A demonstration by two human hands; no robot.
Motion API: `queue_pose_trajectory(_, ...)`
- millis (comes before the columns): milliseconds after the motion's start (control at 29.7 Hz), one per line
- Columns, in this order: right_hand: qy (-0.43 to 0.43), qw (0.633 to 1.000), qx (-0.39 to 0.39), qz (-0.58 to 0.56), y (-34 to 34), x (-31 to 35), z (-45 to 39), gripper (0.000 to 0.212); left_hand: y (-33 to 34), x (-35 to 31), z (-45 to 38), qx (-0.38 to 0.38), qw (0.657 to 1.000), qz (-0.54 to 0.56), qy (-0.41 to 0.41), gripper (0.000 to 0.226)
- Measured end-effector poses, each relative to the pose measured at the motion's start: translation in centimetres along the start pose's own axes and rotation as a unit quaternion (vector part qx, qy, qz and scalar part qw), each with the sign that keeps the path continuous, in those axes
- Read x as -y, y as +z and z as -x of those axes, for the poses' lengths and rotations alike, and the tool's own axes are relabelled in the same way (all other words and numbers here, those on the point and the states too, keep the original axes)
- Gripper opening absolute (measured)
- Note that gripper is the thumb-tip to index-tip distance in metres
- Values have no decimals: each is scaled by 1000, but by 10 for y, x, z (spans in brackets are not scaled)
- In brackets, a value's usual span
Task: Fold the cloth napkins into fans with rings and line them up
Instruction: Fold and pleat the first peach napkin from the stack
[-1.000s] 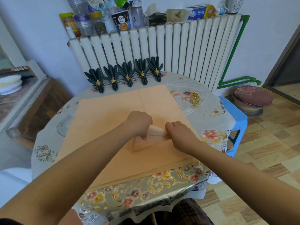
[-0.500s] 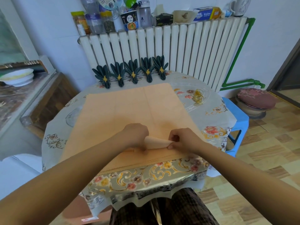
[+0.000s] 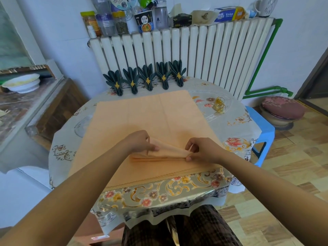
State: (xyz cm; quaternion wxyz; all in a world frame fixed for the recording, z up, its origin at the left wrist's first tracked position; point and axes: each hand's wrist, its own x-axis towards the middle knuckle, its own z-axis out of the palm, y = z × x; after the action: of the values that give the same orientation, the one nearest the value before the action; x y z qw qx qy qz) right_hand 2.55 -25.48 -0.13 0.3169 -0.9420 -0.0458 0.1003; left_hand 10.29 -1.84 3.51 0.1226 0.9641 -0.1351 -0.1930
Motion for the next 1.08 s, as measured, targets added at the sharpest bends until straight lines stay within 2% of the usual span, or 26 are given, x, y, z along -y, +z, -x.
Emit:
queue_pose_trajectory(135,-18,1000,-7,-9,4,-4,2,41,16,0,6,-33,998,15,-44,58)
queue_pose_trajectory(202,-29,1000,-5,-6,5,-3,2,43,22,0,8,-76,996,-27,-39,66)
queue_pose_trajectory(303,-40,999,4,11,4,-1,2,40,29,-7,11,-133,978,-145,67,64)
queue_pose_trajectory(404,-46,998,23,26,0,2,-1,41,35,-18,19,-131,921,-305,205,51)
queue_pose_trajectory(471,-41,998,36,34,-3,3,-3,42,41,-21,22,-111,900,-359,221,51)
queue_pose_trajectory(539,-30,998,44,40,-5,3,-6,43,47,-23,23,-70,917,-340,196,55)
queue_pose_trajectory(606,-23,998,47,43,-5,3,-8,43,55,-21,26,-12,956,-240,166,60)
queue_pose_trajectory(674,-21,998,44,39,-3,2,-7,42,62,-17,28,11,972,-161,171,64)
queue_pose_trajectory(909,-8,997,-71,-39,14,-2,8,22,68,-12,25,13,975,-136,177,61)
queue_pose_trajectory(1078,51,998,-26,-20,10,7,-1,16,66,-11,23,28,976,-124,175,60)
